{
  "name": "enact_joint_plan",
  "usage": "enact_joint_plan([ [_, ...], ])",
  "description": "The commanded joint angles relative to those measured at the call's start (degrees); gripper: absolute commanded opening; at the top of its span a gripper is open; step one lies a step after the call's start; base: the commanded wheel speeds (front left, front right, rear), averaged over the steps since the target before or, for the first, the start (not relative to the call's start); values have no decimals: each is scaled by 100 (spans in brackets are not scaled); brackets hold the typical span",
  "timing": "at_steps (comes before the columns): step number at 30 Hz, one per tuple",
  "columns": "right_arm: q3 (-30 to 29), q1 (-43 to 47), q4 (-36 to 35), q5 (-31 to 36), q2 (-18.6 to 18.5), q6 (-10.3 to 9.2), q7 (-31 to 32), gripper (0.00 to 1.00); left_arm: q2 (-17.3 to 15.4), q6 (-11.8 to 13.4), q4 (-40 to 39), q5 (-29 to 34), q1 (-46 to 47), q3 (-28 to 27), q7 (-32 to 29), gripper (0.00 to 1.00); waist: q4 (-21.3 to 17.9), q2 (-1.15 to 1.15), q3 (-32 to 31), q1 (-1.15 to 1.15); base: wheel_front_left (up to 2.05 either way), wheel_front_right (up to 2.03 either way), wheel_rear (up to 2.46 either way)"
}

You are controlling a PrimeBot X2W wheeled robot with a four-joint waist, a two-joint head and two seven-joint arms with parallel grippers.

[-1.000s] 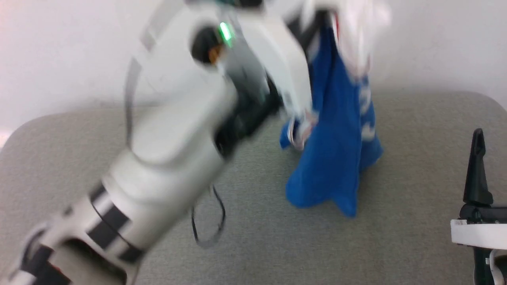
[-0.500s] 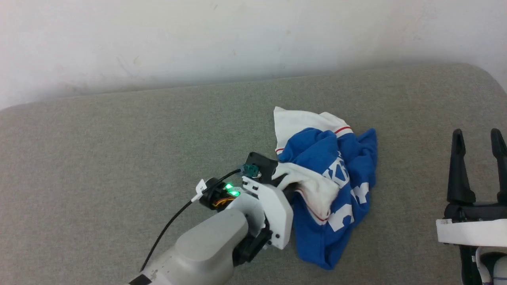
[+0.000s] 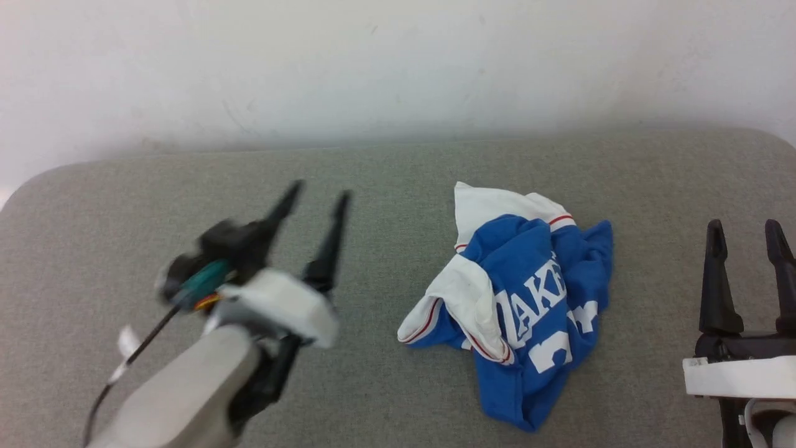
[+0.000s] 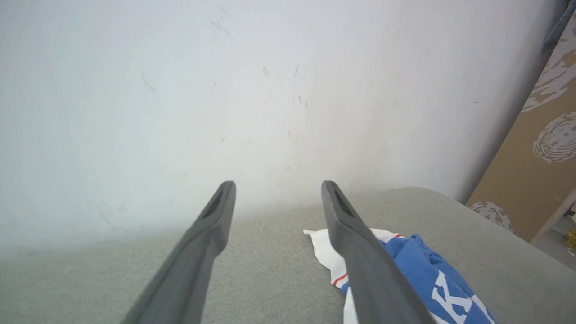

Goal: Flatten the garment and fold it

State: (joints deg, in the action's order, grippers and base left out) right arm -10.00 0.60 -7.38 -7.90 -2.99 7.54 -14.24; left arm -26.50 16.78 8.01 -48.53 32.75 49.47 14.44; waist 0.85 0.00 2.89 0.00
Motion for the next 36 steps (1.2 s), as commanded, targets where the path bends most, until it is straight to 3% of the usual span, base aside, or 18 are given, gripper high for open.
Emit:
enact_joint_plan([
  [1, 19, 86, 6, -52, 12, -5, -37, 100, -339, 417, -587, 357, -569, -386, 47, 100, 22, 0, 15, 0, 0, 0, 0],
  [3, 35, 116, 4, -62, 12, -5, -40, 100, -531, 724, -1232, 732, -1187, -940, 51, 100, 24, 0, 51, 0, 0, 0, 0],
  [5, 71, 138, 0, -82, 12, -5, -44, 100, -508, 924, -1715, 931, -1937, -1549, 53, 100, 9, 0, 91, 0, 0, 0, 0],
  [10, 198, 232, 150, -128, 12, -5, -53, 100, 13, 942, -2462, 1837, -3499, -2859, 54, 100, 3, 0, 169, 0, 0, 0, 0],
  [14, 176, 286, 234, -200, 12, -5, -60, 100, 623, 564, -2550, 2313, -4095, -3411, 55, 100, 76, 0, 233, 0, 0, 0, 0],
  [15, 176, 286, 234, -200, 12, -5, -60, 100, 623, 564, -2550, 2313, -4095, -3411, 55, 100, 76, 0, 233, 0, 0, 0, 0],
  [21, 454, -247, 60, -103, 12, -5, 230, 100, 1274, -147, -2404, 2792, -4114, -3783, 55, 100, 220, 0, 456, 0, 0, 0, 0],
  [24, 763, -928, -93, -43, -42, -5, 887, 100, 1491, -412, -2322, 2991, -4039, -3961, 55, 100, 239, 0, 612, 0, 0, 0, 0],
  [28, 1063, -2007, -16, -434, -358, -5, 2054, 100, 1733, -750, -2214, 3175, -3928, -4123, 55, 100, 316, 0, 911, 0, 0, 0, 0],
  [32, 1111, -2972, 579, -841, -500, -5, 3353, 100, 1959, -1060, -2122, 3317, -3754, -4235, 55, 100, 452, 0, 1219, 0, 0, 0, 0],
  [36, 1019, -3624, 1433, -690, -599, -5, 4625, 100, 2125, -1340, -2001, 3440, -3575, -4244, 55, 100, 688, 0, 1488, 0, 0, 0, 0],
])
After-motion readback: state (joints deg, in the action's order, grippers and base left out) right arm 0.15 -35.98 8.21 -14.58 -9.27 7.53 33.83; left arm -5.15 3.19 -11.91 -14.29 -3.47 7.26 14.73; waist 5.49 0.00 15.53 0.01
